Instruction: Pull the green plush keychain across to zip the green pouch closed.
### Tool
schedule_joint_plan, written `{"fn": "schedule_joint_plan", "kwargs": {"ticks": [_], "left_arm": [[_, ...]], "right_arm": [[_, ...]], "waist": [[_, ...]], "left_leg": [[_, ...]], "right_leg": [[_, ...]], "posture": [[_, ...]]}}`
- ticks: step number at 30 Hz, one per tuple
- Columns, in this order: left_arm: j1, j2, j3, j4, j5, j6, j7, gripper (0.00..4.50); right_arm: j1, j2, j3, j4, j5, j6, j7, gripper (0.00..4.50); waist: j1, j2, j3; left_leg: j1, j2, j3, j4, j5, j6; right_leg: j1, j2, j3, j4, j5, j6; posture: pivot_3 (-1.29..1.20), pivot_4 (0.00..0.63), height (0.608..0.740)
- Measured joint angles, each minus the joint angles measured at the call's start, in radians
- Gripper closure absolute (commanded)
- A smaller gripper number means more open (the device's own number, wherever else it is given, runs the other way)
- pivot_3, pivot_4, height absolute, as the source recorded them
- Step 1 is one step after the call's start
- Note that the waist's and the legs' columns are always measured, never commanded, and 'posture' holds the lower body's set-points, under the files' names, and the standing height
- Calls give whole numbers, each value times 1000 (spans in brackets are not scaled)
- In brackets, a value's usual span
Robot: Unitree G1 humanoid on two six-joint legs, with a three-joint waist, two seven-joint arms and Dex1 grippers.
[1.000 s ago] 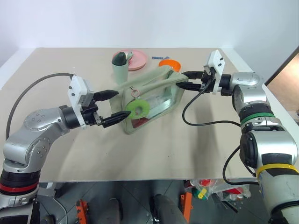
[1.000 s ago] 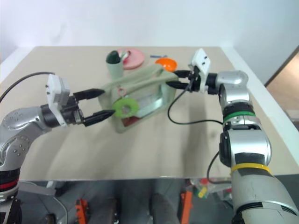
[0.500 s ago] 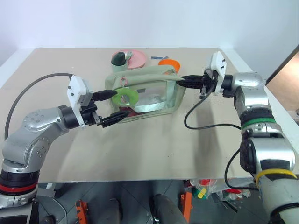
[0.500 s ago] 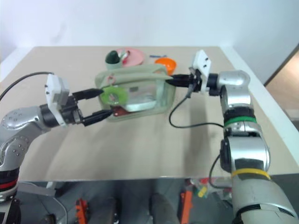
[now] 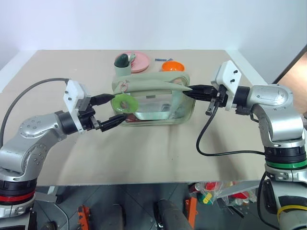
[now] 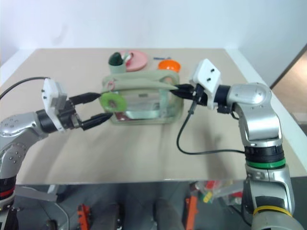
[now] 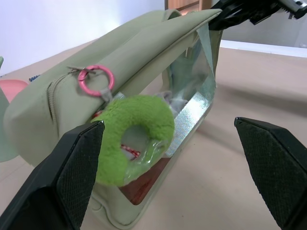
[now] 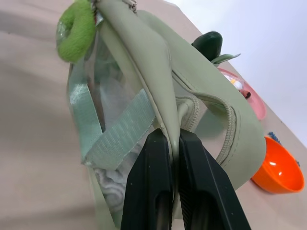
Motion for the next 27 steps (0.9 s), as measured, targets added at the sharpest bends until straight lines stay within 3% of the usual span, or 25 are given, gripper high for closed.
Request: {"fn": "schedule_joint_plan", "kwargs": {"ticks": [7, 15, 27], "left_arm": [[0, -1, -2, 3, 9, -6, -1, 0], [14, -8, -6, 8, 46, -26, 1, 0], [51, -158, -35, 114, 126, -96, 65, 0]], "right_arm": [[80, -10, -3, -51, 13, 65, -82, 4438], [137, 16, -10, -29, 24, -66, -111, 4438], [170, 36, -8, 8, 23, -150, -131, 4438]], "waist": [[0, 0, 0], [-5, -1, 0], [-7, -1, -1]], "left_leg": [[0, 0, 1, 0, 0, 0], [2, 1, 1, 0, 0, 0], [6, 1, 3, 0, 0, 1]], "right_leg": [[0, 0, 1, 0, 0, 0], [1, 1, 1, 0, 1, 0], [3, 2, 3, 0, 2, -1]], "posture": [[0, 150, 740], [0, 150, 740], [0, 150, 740]]}}
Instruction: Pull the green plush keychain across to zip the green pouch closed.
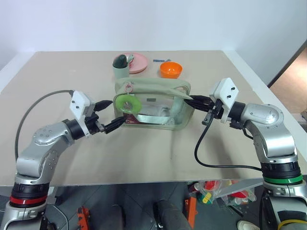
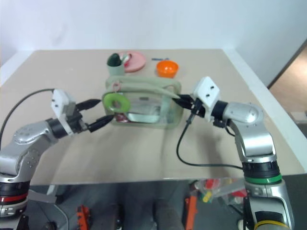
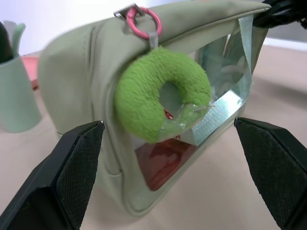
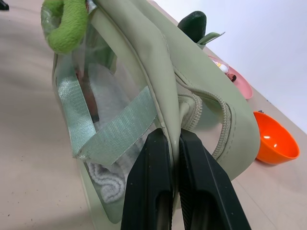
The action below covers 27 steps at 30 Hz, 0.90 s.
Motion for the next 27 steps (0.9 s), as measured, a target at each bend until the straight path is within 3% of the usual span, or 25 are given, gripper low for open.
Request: {"fn": "schedule_joint_plan", "kwargs": {"ticks": [23, 27], "left_arm": [[-4, -111, -3, -13, -100, 67, 63, 0], [-21, -130, 0, 10, -99, 62, 73, 937]], "right_arm": [[11, -14, 17, 10, -7, -48, -11, 4438], [10, -16, 22, 12, -11, -53, -11, 4500]], "waist": [[0, 0, 0], [0, 0, 0]], "left_leg": [[1, 0, 1, 0, 0, 0], [2, 0, 1, 0, 0, 0]], "right_leg": [[0, 0, 2, 0, 0, 1], [2, 1, 2, 0, 0, 1]], "posture": [[0, 150, 740], [0, 150, 740]]}}
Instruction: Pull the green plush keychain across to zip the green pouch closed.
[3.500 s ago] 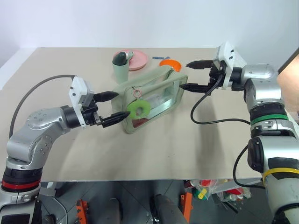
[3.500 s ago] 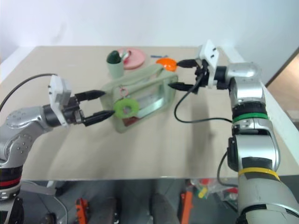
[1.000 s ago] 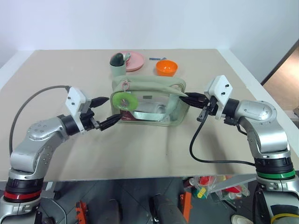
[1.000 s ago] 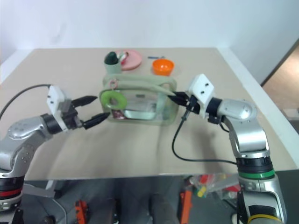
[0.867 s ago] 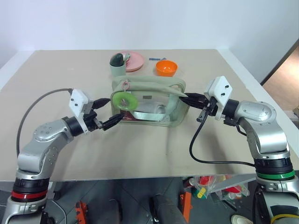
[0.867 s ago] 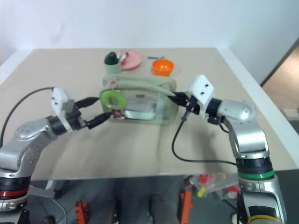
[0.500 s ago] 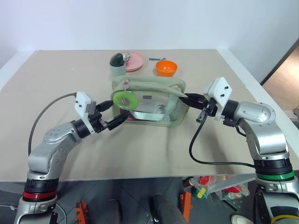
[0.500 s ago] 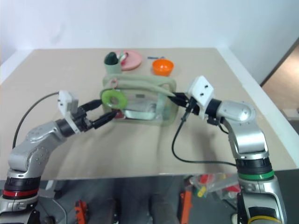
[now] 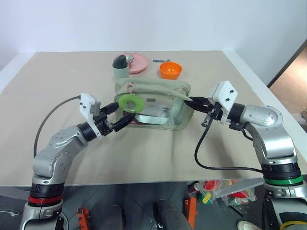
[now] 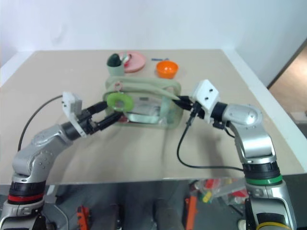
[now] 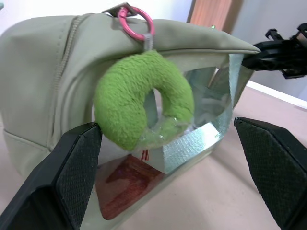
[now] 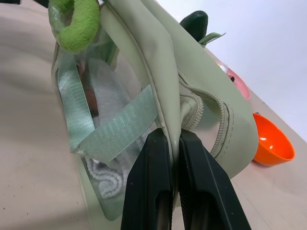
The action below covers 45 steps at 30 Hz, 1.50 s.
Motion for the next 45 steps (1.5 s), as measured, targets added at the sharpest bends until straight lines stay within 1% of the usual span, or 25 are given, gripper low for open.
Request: {"fn": "schedule_joint_plan", "kwargs": {"ticks": [1, 3, 8, 9, 10, 17, 21, 24, 28, 30, 35, 39, 44, 45], "left_arm": [[-2, -15, 0, 9, -1, -5, 3, 1522], [-2, -28, 1, 28, -5, -12, 10, 2179], [-2, -32, 4, 32, -7, -17, 15, 3981], [-2, -32, 4, 32, -7, -17, 15, 4293], [-2, -32, 4, 32, -7, -18, 14, 4472], [-37, -28, 21, 32, -28, -18, 15, 4472], [-74, 33, 34, 8, -83, 25, -11, 4472], [-165, 70, 44, -17, -144, 69, -27, 4472], [-338, 66, 34, 2, -161, 74, -44, 4472], [-377, 41, 9, 43, -139, 60, -59, 4472], [-401, -32, -120, 182, -15, -12, -96, 4472], [-409, -59, -156, 255, 64, -46, -94, 4472], [-439, -79, -157, 308, 101, -53, -89, 4472], [-444, -80, -156, 315, 103, -53, -88, 4169]], "right_arm": [[0, -1, 1, 1, -1, -3, 0, 4500], [0, -2, 4, 3, -1, -6, 0, 4500], [0, -12, 9, 6, -2, -8, 1, 4500], [0, -13, 10, 6, -2, -8, 1, 4500], [0, -13, 10, 6, -2, -8, 1, 4500], [2, -17, 12, 6, -2, -18, 2, 4500], [2, -21, 12, 6, -3, -28, 3, 4500], [2, -23, 12, 8, -9, -33, 4, 4500], [0, -25, 14, 26, -12, -54, 15, 4500], [-3, -25, 16, 36, -14, -64, 18, 4500], [-9, -24, 20, 52, -22, -87, 21, 4500], [-10, -25, 21, 53, -30, -92, 21, 4500], [-7, -32, 20, 52, -31, -92, 20, 4500], [-7, -32, 20, 52, -31, -92, 20, 4500]], "waist": [[0, 0, 0], [0, 0, 0], [0, 0, 0], [0, 0, 0], [0, 0, 0], [0, 0, 0], [0, 0, 0], [0, -1, 0], [-1, -1, 0], [-1, -1, 0], [0, -1, 0], [0, -1, 0], [0, -1, 0], [0, -1, 0]], "left_leg": [[0, 0, 0, 0, 0, 0], [1, 0, 1, 0, 0, 0], [1, 0, 1, 0, 0, 0], [1, 0, 1, 0, 0, 0], [1, 0, 1, 0, 0, 0], [1, 0, 1, 0, 0, 0], [1, 0, 1, -1, 0, 0], [1, -1, 1, -1, 0, 0], [2, -2, 2, -1, 0, 0], [4, -2, 2, -2, 0, 0], [4, -2, 1, -2, 0, 0], [4, -2, 1, -3, 0, 0], [4, -3, 1, -3, 0, 0], [4, -4, 1, -3, 0, 0]], "right_leg": [[0, 0, 1, 0, 0, 0], [0, 0, 1, 0, 0, 0], [1, 0, 1, 0, 0, 0], [1, 0, 2, 0, 0, 0], [1, 0, 2, 0, 0, 0], [0, 0, 2, 0, 0, 0], [0, 0, 1, 0, 0, 0], [0, 0, 1, -1, 0, 0], [1, 0, 3, -2, 0, 1], [3, -1, 3, -2, -1, 1], [4, 0, 3, -2, -1, 1], [4, 0, 3, -2, -1, 1], [5, -1, 3, -4, -1, 2], [5, -1, 3, -4, -1, 3]], "posture": [[0, 150, 740], [0, 150, 740], [0, 150, 740], [0, 150, 740], [0, 150, 740], [0, 150, 740], [0, 150, 740], [0, 150, 740], [0, 150, 740], [0, 150, 740], [0, 150, 740], [0, 150, 740], [0, 150, 740], [0, 150, 740]]}}
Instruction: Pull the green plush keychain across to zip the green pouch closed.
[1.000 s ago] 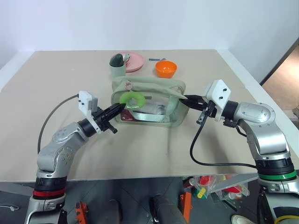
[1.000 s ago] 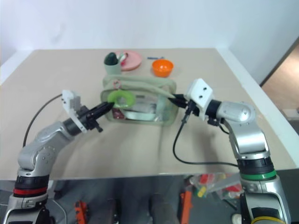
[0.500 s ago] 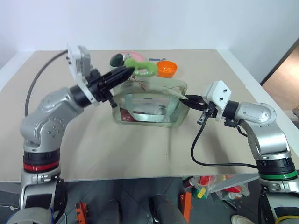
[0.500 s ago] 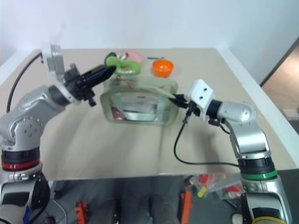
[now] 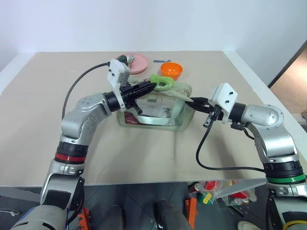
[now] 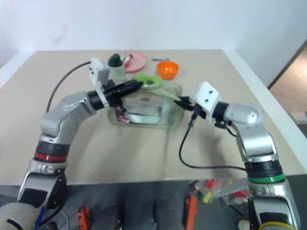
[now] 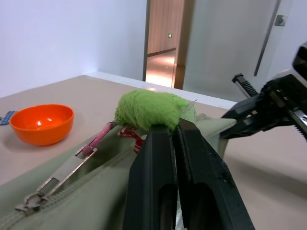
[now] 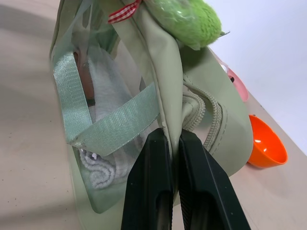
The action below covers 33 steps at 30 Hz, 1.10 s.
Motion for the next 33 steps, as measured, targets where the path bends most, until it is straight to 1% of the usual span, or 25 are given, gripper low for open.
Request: {"fn": "schedule_joint_plan", "kwargs": {"ticks": [3, 5, 7, 8, 9, 12, 13, 17, 19, 22, 24, 26, 28, 29, 33], "left_arm": [[-18, -3, 4, 25, 10, -2, 2, 3290], [-31, -5, 5, 34, 19, -2, 2, 2500], [-36, 3, 0, 31, 22, 2, -10, 1890], [-36, 14, -6, 25, 24, 7, -23, 1487], [-36, 28, -13, 19, 27, 15, -33, 1218], [-22, 94, -43, -61, 29, 56, -91, 214], [-8, 126, -55, -113, 28, 76, -114, 34], [46, 186, -61, -225, 19, 120, -145, 34], [102, 230, -60, -297, 16, 144, -158, 34], [140, 246, -38, -363, -2, 167, -138, 34], [145, 249, 13, -400, -28, 185, -102, 34], [146, 251, 127, -417, -71, 210, -33, 34], [159, 252, 228, -417, -81, 208, 33, 34], [178, 252, 259, -417, -79, 197, 57, 34], [304, 258, 277, -415, -24, 139, 96, 34]], "right_arm": [[0, -1, 0, 0, 0, 0, 0, 4500], [0, -1, 0, 0, -1, 0, 0, 4500], [0, -2, 0, 0, -1, -2, 0, 4500], [0, -2, 0, 0, -1, -3, 1, 4500], [0, -1, 0, 0, -1, -3, 1, 4500], [-1, -2, 1, 2, -4, -13, 4, 4500], [-1, -3, 1, 5, -6, -16, 5, 4500], [-8, -4, 6, 15, -8, -24, 10, 4500], [-11, -4, 7, 21, -10, -30, 16, 4500], [-19, -4, 11, 31, -12, -33, 20, 4500], [-20, -4, 12, 34, -12, -37, 21, 4500], [-20, -4, 16, 35, -15, -42, 22, 4500], [-20, -4, 16, 36, -15, -43, 22, 4500], [-21, -4, 16, 37, -15, -43, 22, 4500], [-24, -4, 16, 43, -15, -43, 22, 4500]], "waist": [[0, 0, 0], [0, 0, 0], [0, 0, 0], [-1, 0, 0], [-1, 0, 0], [-1, 0, 0], [-1, 0, 0], [-1, 0, 0], [-2, 0, 0], [-1, 0, 0], [-2, -1, 1], [-2, -1, 0], [-2, -1, 0], [-2, -1, 0], [-2, -1, 1]], "left_leg": [[0, 0, 0, 0, 0, 0], [0, 0, 0, 0, 0, 0], [0, 0, 0, 0, 0, 0], [0, 0, 0, -1, 0, 0], [0, 0, 0, -1, 0, 0], [0, 0, 0, -2, 0, 0], [0, 0, 0, -2, 0, 0], [1, 0, 0, -2, 0, 0], [1, 0, -1, -2, 0, 0], [1, 0, -1, -2, 0, 0], [1, 0, 0, -1, 0, 0], [2, 0, 0, -1, 0, 0], [2, 1, -1, -2, 0, 0], [3, 1, -1, -2, 0, 0], [2, 0, -1, -2, 0, 0]], "right_leg": [[1, 0, 0, -1, 0, 0], [1, 0, 0, -1, 0, 1], [1, 0, 0, -1, 0, 1], [1, 0, 0, -1, 0, 1], [1, 0, 0, -1, 0, 1], [0, 0, 0, -1, 0, 1], [1, 0, 0, -1, -1, 1], [1, 0, 0, -2, -1, 1], [1, 0, 0, -2, -2, 0], [2, 0, 0, -2, -3, -3], [2, 0, 0, -2, -4, -3], [2, 0, 0, -2, -3, -2], [3, 0, -1, -2, -3, -2], [4, 0, -1, -2, -2, -1], [4, -1, 0, -3, -3, -1]], "posture": [[0, 150, 740], [0, 150, 740], [0, 150, 740], [0, 150, 740], [0, 150, 740], [0, 150, 740], [0, 150, 740], [0, 150, 740], [0, 150, 740], [0, 150, 740], [0, 150, 740], [0, 150, 740], [0, 150, 740], [0, 150, 740], [0, 150, 740]]}}
